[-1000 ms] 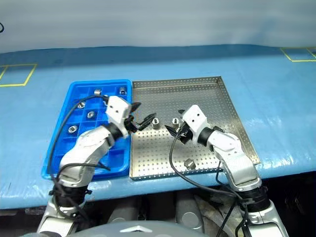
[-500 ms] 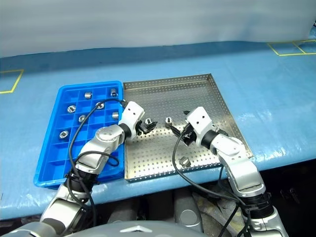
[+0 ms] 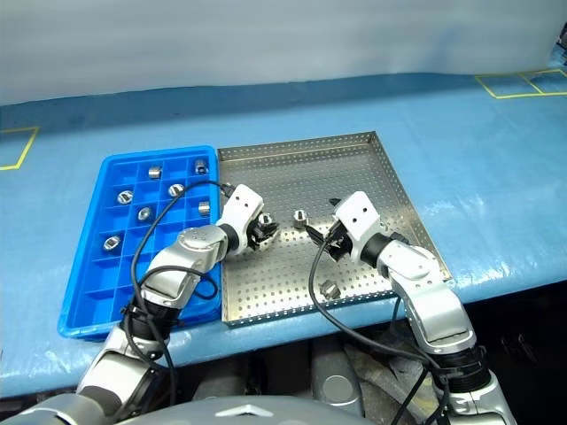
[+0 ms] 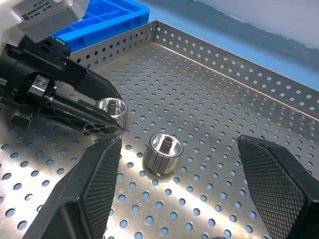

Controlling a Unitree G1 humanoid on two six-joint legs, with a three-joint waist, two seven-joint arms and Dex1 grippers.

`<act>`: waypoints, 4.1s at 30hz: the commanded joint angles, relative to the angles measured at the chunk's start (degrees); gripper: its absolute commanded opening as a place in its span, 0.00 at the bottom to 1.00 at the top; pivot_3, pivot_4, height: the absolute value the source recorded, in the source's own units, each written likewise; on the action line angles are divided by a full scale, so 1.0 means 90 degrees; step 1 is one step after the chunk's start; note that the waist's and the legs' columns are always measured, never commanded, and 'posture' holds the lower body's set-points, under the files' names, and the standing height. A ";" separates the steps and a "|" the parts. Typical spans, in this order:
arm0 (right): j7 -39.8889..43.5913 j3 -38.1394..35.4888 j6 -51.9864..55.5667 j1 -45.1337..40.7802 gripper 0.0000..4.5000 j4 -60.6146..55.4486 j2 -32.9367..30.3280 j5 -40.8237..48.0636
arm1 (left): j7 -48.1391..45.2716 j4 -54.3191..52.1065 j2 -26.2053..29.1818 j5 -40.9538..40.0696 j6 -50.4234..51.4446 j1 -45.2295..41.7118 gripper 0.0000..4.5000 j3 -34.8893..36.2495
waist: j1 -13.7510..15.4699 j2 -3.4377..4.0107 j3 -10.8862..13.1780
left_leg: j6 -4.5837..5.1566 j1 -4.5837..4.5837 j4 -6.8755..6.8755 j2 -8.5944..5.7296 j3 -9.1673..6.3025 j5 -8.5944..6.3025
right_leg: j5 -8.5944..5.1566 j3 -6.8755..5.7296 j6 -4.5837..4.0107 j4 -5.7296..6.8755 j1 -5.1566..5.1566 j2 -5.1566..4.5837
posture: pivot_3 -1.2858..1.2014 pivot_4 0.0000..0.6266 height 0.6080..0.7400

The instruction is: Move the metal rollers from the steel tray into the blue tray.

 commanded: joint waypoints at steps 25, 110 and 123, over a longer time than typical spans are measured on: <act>-0.0060 -0.0069 -0.0114 -0.0125 0.87 -0.0162 0.0140 -0.0025 | -0.0395 -0.1542 0.0225 -0.0808 -0.0688 0.0484 0.37 0.1194 | -0.0005 0.0001 0.0001 | -0.0003 -0.0002 -0.0001 0.0005 0.0000 0.0000 | 0.0000 0.0004 -0.0001 0.0001 -0.0007 -0.0030 | 0.41 0.24 1.00; -0.0458 -0.0569 0.0162 0.0146 0.87 -0.0489 -0.0016 -0.0271 | -0.0997 -0.0318 0.0094 -0.0851 -0.2051 0.0528 1.00 0.0314 | -0.0002 -0.0004 -0.0006 | 0.0006 -0.0001 -0.0012 -0.0001 0.0009 0.0000 | -0.0009 -0.0005 -0.0014 -0.0008 -0.0001 -0.0005 | 0.37 0.24 1.00; -0.0559 -0.0500 0.0242 0.0248 0.87 -0.0573 0.0037 -0.0279 | -0.0776 0.0731 -0.0267 -0.0219 -0.2016 -0.0056 1.00 -0.0042 | -0.0639 -0.0003 -0.0006 | 0.0015 -0.0001 0.0000 -0.0004 0.0010 -0.0004 | 0.0003 0.0009 0.0012 -0.0008 0.0003 -0.0003 | 0.37 0.24 1.00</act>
